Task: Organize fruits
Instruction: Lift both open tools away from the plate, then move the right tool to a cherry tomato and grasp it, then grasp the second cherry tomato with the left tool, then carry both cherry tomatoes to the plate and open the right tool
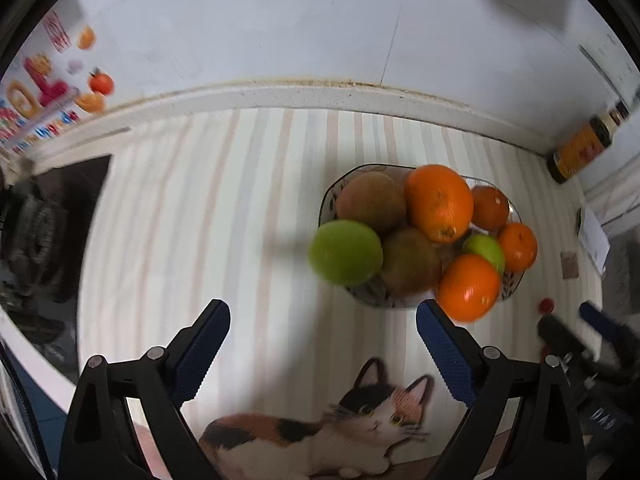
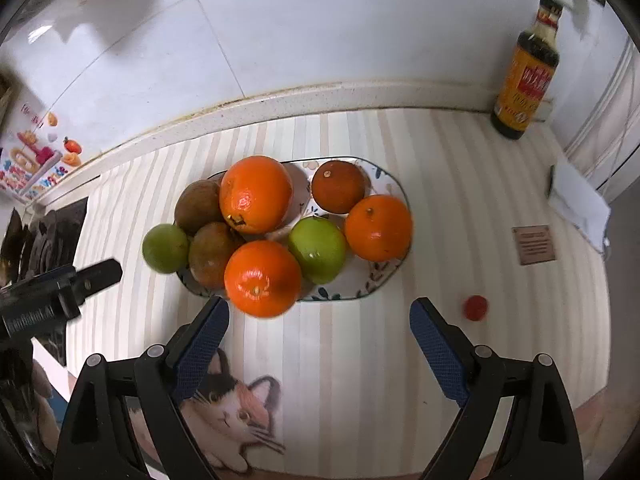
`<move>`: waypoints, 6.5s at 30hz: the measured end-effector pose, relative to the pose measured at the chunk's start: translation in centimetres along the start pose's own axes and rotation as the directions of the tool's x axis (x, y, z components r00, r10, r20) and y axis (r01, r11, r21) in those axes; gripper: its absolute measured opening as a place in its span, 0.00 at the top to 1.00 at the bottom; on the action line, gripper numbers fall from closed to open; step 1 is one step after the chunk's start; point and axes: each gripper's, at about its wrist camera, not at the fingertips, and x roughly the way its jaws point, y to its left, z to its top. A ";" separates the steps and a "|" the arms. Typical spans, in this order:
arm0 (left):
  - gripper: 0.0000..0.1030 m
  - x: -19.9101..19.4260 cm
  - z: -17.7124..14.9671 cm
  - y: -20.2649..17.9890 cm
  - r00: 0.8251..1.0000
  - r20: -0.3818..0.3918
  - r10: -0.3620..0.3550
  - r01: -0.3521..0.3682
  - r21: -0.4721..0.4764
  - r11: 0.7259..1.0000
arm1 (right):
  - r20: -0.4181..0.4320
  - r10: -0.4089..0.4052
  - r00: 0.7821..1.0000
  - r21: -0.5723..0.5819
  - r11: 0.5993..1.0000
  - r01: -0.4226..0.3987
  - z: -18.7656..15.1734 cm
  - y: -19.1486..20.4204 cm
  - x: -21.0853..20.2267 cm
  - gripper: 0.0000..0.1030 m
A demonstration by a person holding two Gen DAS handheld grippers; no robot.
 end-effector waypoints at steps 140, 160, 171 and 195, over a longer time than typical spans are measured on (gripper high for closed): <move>0.77 8.9 0.2 -30.9 0.929 -0.275 -0.249 0.347 0.406 0.845 | -0.002 0.048 0.999 0.394 0.918 -0.043 -8.3 -25.6 2.2 0.67; 0.77 7.2 6.2 -20.3 0.928 -0.303 -0.215 0.301 0.273 0.914 | 0.060 0.401 0.914 0.257 0.879 -0.402 -0.8 -12.5 7.3 0.67; 0.77 9.2 6.1 -19.3 0.922 -0.344 -0.176 0.274 0.260 0.926 | 0.026 0.404 0.914 0.217 0.890 -0.400 -0.6 -9.3 9.8 0.67; 0.77 4.1 2.7 2.7 0.941 0.019 -0.338 0.324 -0.345 0.881 | 0.011 0.300 0.954 0.180 0.938 -0.297 0.4 -6.6 9.3 0.67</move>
